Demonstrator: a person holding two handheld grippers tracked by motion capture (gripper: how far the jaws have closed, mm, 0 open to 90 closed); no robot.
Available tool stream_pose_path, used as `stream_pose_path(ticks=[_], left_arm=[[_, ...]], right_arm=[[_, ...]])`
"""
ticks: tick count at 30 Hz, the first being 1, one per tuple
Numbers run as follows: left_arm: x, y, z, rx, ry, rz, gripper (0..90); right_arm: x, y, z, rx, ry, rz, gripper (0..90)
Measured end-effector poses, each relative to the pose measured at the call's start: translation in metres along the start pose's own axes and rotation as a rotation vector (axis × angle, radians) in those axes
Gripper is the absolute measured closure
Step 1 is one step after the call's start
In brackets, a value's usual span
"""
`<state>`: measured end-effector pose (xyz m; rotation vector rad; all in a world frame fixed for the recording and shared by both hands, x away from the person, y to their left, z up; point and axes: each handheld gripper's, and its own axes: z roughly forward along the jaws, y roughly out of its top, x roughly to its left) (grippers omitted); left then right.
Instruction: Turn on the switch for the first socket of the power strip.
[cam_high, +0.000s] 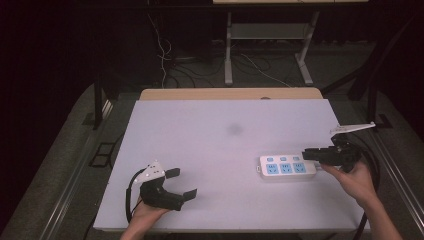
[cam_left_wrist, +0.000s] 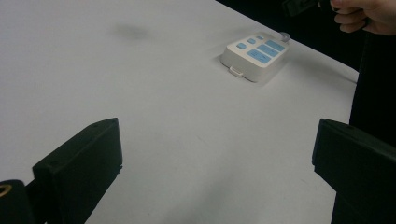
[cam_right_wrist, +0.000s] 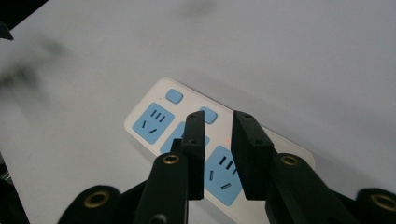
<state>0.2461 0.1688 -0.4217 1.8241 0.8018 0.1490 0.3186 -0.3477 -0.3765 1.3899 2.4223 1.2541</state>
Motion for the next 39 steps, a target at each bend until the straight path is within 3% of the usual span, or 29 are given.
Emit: stream_pose_path(ticks=[2,3,4,8,9,13,14,15,27,39], left_arm=[[0.000,0.000,0.000,0.000,-0.001,-0.001,0.2],[0.000,0.000,0.000,0.000,-0.001,-0.001,0.2],[0.000,0.000,0.000,-0.001,-0.001,-0.001,0.2],[0.001,0.000,0.000,-0.006,0.001,-0.006,0.2],[0.001,0.000,-0.001,-0.008,0.001,-0.007,0.2],[0.001,0.000,-0.001,-0.008,0.001,-0.008,0.2],[0.001,0.000,-0.001,-0.008,0.001,-0.008,0.2],[0.001,0.000,-0.001,-0.008,0.001,-0.008,0.2],[0.001,0.000,-0.001,-0.008,0.001,-0.006,0.2],[0.001,0.000,-0.001,-0.005,0.000,-0.006,0.2]], right_arm=[[0.002,-0.001,-0.002,-0.010,-0.006,-0.002,68.4],[0.007,-0.002,-0.006,-0.035,-0.013,0.003,61.1],[0.007,-0.002,-0.006,-0.035,-0.013,0.003,61.1],[0.016,-0.005,-0.011,-0.063,-0.029,0.012,37.9],[0.020,-0.008,-0.011,-0.075,-0.041,0.024,27.4],[0.026,-0.013,-0.012,-0.100,-0.050,0.036,11.8],[0.028,-0.015,-0.012,-0.105,-0.039,0.039,10.1],[0.031,-0.019,-0.011,-0.115,-0.023,0.046,2.5],[0.051,-0.041,-0.002,-0.128,0.046,0.033,0.2],[0.063,-0.055,0.010,-0.124,0.079,-0.006,0.2]])
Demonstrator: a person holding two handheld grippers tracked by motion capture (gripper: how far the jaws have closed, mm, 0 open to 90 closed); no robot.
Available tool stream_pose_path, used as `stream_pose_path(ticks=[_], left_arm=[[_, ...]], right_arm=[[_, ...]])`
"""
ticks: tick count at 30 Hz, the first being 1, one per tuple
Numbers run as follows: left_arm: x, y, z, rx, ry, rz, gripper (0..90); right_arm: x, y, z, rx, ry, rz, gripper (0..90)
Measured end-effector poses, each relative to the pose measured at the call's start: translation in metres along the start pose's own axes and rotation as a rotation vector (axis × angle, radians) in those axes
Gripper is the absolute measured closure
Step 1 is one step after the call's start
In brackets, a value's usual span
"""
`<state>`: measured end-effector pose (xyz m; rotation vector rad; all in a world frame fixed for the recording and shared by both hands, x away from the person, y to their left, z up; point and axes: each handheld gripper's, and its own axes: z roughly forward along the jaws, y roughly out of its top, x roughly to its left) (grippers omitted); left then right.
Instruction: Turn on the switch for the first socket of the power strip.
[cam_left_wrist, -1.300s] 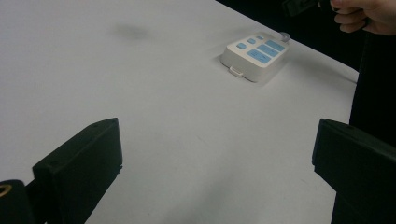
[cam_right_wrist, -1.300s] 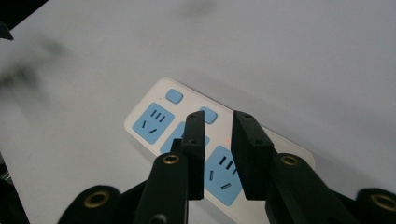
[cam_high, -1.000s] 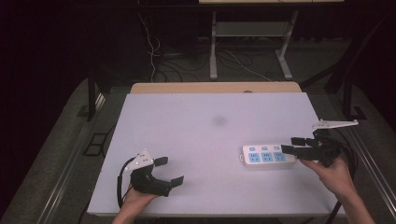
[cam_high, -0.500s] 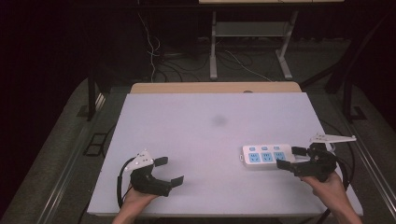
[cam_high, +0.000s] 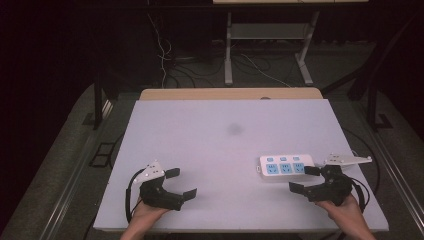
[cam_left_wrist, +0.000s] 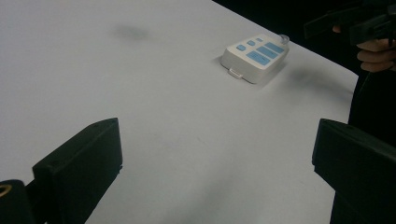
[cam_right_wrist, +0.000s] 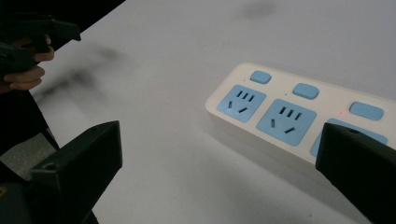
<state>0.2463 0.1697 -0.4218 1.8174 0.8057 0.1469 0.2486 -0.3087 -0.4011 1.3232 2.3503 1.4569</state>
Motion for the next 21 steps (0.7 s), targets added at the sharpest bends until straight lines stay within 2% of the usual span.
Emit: stream_pose_path(ticks=[13,21], left_arm=[[0.000,0.000,0.000,0.003,-0.002,0.000,0.3],[0.000,-0.001,0.001,0.007,-0.004,-0.001,0.3]], right_arm=[[0.007,-0.012,0.019,-0.003,0.015,-0.062,0.2],[0.009,-0.020,0.030,0.020,0.019,-0.095,0.2]])
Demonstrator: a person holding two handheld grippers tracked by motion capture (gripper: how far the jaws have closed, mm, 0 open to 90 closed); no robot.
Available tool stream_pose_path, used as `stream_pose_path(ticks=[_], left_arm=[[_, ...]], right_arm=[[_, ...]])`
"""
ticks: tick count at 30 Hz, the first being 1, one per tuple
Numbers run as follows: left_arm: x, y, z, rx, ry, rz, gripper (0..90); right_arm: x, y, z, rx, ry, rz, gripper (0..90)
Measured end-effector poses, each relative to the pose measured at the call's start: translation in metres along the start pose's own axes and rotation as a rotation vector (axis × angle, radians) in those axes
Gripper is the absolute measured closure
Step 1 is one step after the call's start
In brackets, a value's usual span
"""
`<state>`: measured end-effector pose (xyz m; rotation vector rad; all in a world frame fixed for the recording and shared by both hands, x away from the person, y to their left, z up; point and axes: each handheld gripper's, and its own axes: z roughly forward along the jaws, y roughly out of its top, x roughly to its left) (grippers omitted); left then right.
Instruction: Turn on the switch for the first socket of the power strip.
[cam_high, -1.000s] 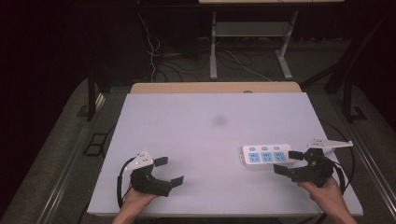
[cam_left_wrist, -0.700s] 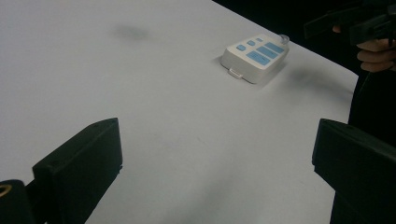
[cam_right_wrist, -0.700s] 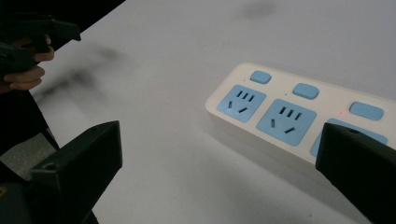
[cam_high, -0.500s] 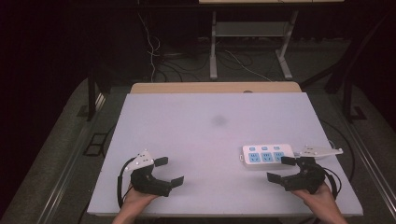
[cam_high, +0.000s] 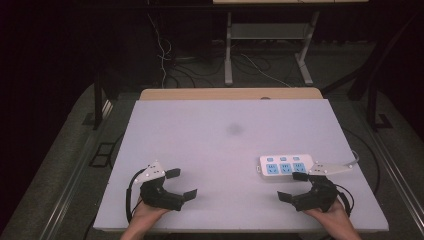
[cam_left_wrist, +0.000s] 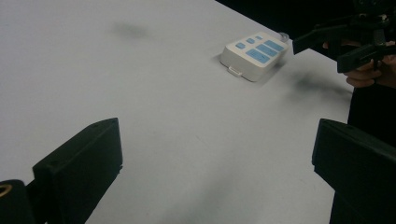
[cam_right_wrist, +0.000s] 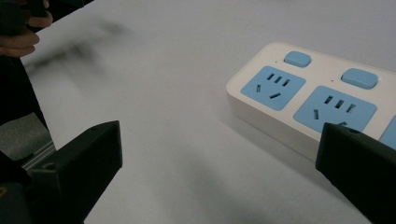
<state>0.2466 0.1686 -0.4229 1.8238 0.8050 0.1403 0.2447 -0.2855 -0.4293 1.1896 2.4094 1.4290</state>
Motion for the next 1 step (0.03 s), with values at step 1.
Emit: stream_pose_path(ticks=[1], left_arm=[[0.0001,0.0001,0.0002,0.001,0.001,0.000,0.3]], right_arm=[[-0.0001,0.0000,0.0001,-0.001,0.000,-0.002,0.2]])
